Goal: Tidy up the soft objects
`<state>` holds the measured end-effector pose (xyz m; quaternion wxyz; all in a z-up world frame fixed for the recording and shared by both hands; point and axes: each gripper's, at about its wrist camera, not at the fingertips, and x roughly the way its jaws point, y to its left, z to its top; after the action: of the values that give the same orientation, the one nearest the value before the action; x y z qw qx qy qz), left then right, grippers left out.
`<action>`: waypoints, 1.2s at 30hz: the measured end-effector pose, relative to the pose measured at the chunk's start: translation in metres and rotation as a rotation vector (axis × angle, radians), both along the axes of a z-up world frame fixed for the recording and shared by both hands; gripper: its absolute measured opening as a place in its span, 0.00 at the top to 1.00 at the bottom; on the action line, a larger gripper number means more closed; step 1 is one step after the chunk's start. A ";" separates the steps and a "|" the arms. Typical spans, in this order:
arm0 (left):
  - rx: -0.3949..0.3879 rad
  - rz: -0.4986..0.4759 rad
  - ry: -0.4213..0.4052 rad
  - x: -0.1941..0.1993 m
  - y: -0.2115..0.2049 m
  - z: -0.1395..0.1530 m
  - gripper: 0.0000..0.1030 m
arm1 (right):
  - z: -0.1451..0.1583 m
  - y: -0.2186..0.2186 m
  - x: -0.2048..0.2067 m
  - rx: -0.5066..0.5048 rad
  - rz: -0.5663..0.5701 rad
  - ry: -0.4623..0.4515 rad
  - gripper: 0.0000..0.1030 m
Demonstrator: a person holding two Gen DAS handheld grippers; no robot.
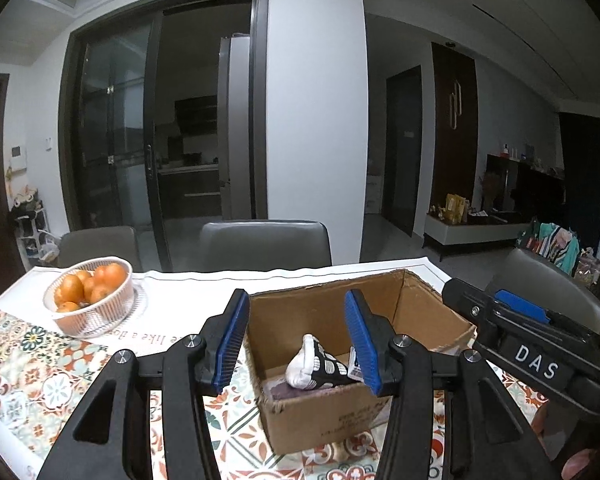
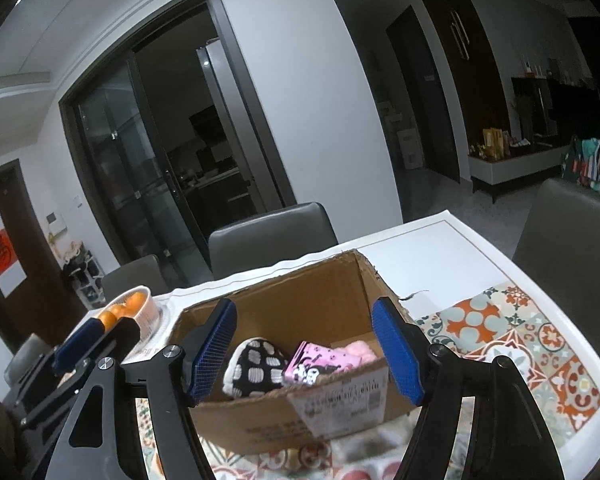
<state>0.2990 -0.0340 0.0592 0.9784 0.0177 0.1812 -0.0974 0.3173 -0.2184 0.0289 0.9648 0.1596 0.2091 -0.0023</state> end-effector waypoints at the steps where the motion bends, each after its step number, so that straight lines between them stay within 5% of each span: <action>1: 0.001 0.002 -0.002 -0.006 0.001 0.003 0.53 | 0.002 0.001 -0.005 -0.004 0.001 -0.002 0.30; 20: 0.024 0.064 -0.010 -0.106 0.015 0.019 0.46 | 0.029 0.021 -0.113 -0.135 0.019 -0.026 0.30; 36: 0.036 0.080 0.031 -0.182 0.022 -0.006 0.29 | 0.011 0.024 -0.190 -0.212 0.008 0.004 0.25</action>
<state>0.1174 -0.0118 0.0534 0.9782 0.0266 0.1987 -0.0551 0.1277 -0.1942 0.0396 0.9758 0.0556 0.2104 -0.0211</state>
